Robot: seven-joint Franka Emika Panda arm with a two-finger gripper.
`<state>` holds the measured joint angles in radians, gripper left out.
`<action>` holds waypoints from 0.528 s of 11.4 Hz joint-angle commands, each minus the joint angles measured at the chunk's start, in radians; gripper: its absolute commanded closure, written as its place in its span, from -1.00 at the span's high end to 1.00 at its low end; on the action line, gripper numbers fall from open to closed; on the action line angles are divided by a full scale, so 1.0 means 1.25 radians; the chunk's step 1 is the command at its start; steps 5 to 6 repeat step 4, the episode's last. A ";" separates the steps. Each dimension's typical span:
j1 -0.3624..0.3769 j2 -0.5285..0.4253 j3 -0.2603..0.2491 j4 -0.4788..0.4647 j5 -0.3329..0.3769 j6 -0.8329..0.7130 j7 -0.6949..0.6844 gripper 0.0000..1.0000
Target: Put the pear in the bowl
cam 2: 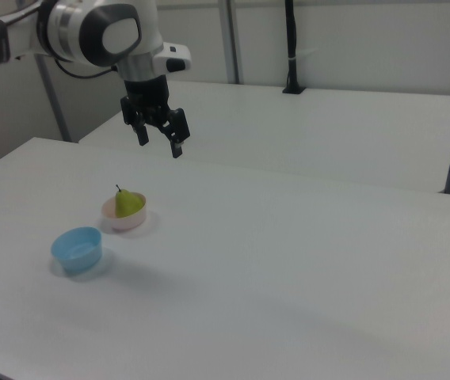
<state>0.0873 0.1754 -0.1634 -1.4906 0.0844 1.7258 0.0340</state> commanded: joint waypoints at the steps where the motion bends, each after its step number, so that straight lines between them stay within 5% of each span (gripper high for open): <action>1: -0.040 -0.097 0.034 -0.098 -0.012 -0.020 -0.052 1.00; 6: -0.034 -0.093 0.025 -0.094 -0.014 -0.022 -0.048 1.00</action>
